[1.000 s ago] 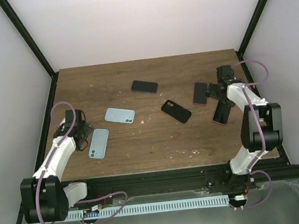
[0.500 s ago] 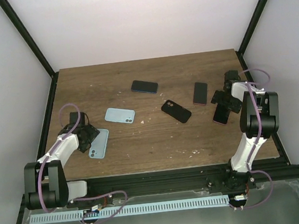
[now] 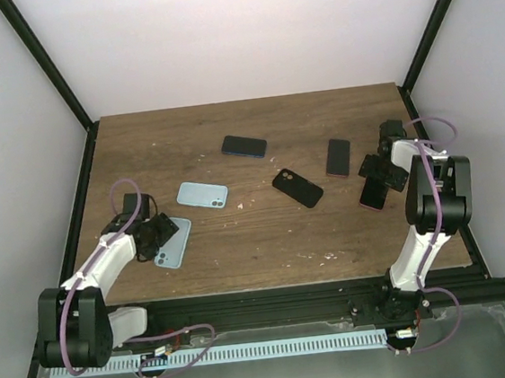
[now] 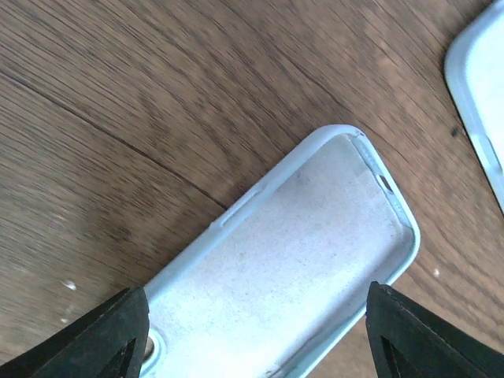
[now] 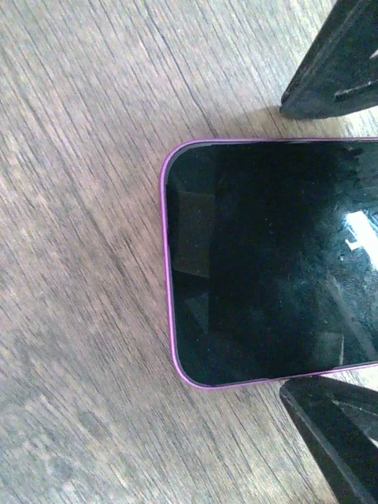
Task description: Put the phone into the phone case
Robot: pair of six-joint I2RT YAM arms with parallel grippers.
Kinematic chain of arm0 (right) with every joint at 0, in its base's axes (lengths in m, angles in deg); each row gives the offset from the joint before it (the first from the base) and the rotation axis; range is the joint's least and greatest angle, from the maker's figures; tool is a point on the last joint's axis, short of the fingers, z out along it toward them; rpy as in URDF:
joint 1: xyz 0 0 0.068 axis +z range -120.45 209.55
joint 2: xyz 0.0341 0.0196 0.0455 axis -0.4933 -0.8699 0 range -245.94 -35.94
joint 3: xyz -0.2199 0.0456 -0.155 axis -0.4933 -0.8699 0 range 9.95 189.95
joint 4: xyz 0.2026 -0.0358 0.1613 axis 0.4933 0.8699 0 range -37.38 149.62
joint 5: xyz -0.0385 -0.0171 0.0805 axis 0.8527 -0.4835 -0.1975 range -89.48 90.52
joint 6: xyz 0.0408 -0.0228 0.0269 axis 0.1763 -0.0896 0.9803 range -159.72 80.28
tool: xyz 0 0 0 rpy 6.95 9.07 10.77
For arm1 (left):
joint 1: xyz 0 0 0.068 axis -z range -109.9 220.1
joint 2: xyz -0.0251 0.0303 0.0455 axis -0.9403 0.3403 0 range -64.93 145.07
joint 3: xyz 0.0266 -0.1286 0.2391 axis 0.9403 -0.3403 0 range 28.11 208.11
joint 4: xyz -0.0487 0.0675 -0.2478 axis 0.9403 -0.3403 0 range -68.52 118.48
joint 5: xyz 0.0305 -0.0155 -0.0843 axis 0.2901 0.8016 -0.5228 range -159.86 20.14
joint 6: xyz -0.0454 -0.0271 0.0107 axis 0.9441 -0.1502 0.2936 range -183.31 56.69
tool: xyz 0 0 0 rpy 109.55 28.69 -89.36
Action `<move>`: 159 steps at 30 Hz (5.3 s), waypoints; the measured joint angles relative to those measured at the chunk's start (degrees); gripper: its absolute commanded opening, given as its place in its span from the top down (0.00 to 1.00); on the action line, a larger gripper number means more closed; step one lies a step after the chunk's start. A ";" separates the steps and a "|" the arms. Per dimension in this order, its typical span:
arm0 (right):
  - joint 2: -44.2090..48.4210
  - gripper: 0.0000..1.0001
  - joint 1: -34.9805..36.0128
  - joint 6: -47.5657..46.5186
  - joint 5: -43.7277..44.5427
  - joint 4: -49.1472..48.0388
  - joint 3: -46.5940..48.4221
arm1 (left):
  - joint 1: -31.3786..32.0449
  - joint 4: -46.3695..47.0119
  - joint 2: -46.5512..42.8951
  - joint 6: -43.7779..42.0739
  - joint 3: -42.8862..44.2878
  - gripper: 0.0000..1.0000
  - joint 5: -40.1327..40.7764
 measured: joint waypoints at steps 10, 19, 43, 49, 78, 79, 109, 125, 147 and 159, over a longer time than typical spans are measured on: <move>1.38 0.27 2.23 -0.59 -0.28 -1.27 -2.03 | 2.62 -0.48 -6.34 1.60 -2.45 0.27 -7.89; 2.05 0.31 5.20 -0.74 -0.76 -0.76 -2.71 | 2.73 -1.66 -10.91 -0.31 -1.97 0.15 3.89; 5.90 0.14 7.74 -0.46 -0.48 1.86 -7.19 | -0.59 1.55 1.07 -2.47 -2.38 0.17 1.60; 6.03 0.21 7.96 -0.28 -0.33 2.25 -7.28 | 2.91 2.82 -1.66 0.52 -4.44 0.19 -5.73; 20.63 0.39 13.55 0.92 -4.07 7.48 -10.32 | 10.19 4.42 -0.39 -0.35 -4.72 0.60 -5.66; 21.75 0.39 14.32 0.98 -4.44 7.52 -10.32 | 11.19 4.81 -0.31 0.11 -4.72 0.61 -6.12; 21.81 0.44 47.56 15.04 -12.81 0.31 -6.32 | 29.46 17.73 0.04 18.69 -6.08 0.52 -17.16; 17.11 0.44 54.88 20.85 -16.44 -5.68 -5.97 | 27.50 5.99 -0.96 6.82 -3.04 0.37 -4.13; 16.83 0.45 56.52 21.16 -16.22 -9.55 -5.64 | 29.42 21.11 -5.05 17.18 -10.23 0.18 -17.25; 4.33 0.45 64.19 21.90 -17.27 -10.47 1.44 | 9.40 10.03 -20.85 9.53 -10.27 0.07 -18.14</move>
